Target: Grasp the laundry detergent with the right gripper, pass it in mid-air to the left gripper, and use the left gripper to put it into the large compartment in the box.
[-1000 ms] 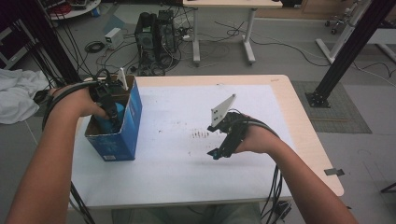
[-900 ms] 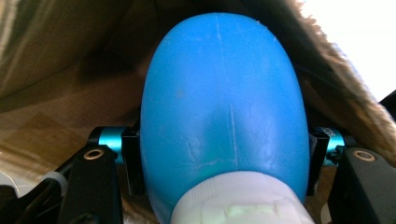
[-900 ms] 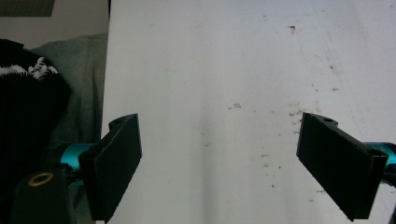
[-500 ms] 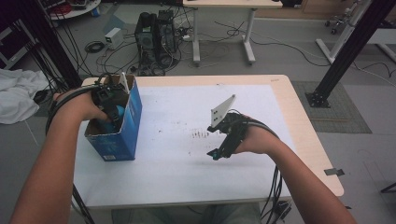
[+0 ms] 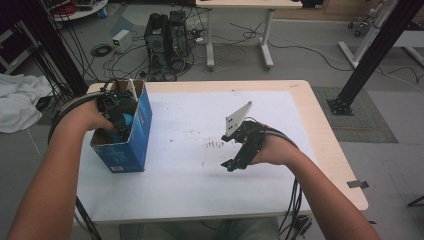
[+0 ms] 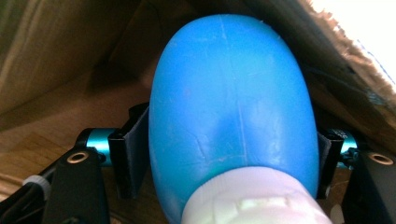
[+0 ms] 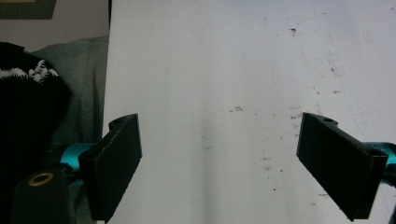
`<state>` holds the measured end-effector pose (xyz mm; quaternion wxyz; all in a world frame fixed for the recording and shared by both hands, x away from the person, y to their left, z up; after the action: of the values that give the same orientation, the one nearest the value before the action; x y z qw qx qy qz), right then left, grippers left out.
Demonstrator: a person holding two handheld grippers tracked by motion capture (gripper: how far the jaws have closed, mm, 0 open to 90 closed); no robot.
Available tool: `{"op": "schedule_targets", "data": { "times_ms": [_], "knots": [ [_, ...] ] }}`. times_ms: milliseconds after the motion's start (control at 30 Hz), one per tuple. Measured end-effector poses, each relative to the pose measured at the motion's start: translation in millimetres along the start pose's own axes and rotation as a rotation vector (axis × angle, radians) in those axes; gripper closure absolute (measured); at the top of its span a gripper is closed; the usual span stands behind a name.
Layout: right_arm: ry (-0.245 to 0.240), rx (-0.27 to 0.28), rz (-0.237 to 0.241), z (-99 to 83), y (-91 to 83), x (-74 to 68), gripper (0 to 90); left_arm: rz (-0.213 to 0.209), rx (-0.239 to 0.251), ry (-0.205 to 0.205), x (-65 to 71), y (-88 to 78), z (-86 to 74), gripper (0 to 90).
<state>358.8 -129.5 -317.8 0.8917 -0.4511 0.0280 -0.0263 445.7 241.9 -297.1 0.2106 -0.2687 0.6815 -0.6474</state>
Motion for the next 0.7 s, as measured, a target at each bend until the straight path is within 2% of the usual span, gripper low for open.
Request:
{"op": "schedule_targets", "data": {
  "times_ms": [67,100,167,267,333,367,433,500,533,600,633,700],
  "knots": [
    [0.005,0.000,-0.001,-0.5,-0.5,-0.2,13.2,0.000,-0.001,0.002,0.1,-0.2,0.0,30.8],
    [0.004,-0.002,-0.003,-0.8,-1.0,-0.2,13.2,0.003,0.011,-0.012,1.0,0.1,-0.1,30.8],
    [0.005,0.001,-0.003,-1.0,-1.1,-0.6,13.2,0.003,-0.006,0.011,-0.1,-1.7,-0.1,30.7],
    [-0.001,0.001,-0.002,-0.8,-0.7,-0.3,13.2,-0.001,0.004,0.006,1.1,-3.4,-0.4,30.7],
    [0.003,0.003,-0.002,-0.5,-0.4,-0.6,13.2,0.005,-0.007,0.024,1.4,-6.4,-0.7,30.7],
    [0.004,0.002,-0.002,-0.2,-0.4,-0.6,13.2,0.009,0.007,0.007,2.9,-6.5,-1.1,30.7],
    [0.003,0.003,0.000,0.1,-0.3,-0.4,13.2,0.009,0.003,0.019,2.9,-8.8,-2.1,29.7],
    [0.000,0.003,0.000,0.3,0.1,-0.5,13.2,0.011,0.011,0.002,3.6,-11.1,-3.9,27.5],
    [0.005,0.005,-0.002,0.5,0.4,-0.9,13.2,0.013,0.002,0.013,2.7,-13.0,-4.8,27.5],
    [0.001,0.003,0.002,0.7,0.5,-0.5,13.2,0.009,0.016,0.001,3.6,-14.0,-6.7,27.5],
    [0.000,0.003,0.002,0.8,0.7,-0.4,13.2,0.013,-0.002,0.016,2.5,-16.0,-7.5,27.5],
    [-0.005,0.007,0.004,1.0,1.1,0.1,13.2,0.014,0.002,0.005,3.2,-16.5,-8.9,27.5]
  ]
}}
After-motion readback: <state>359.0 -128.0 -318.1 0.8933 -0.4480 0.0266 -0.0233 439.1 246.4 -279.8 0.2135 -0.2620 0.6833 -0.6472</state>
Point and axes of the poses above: each handheld gripper's, and its own axes: y roughly forward along the jaws, z roughly out of its top, x roughly to its right, the point moved 1 cm from there along y, roughly forward along the jaws, and after that the axes turned 2 degrees about y, right-handed, at the moved point
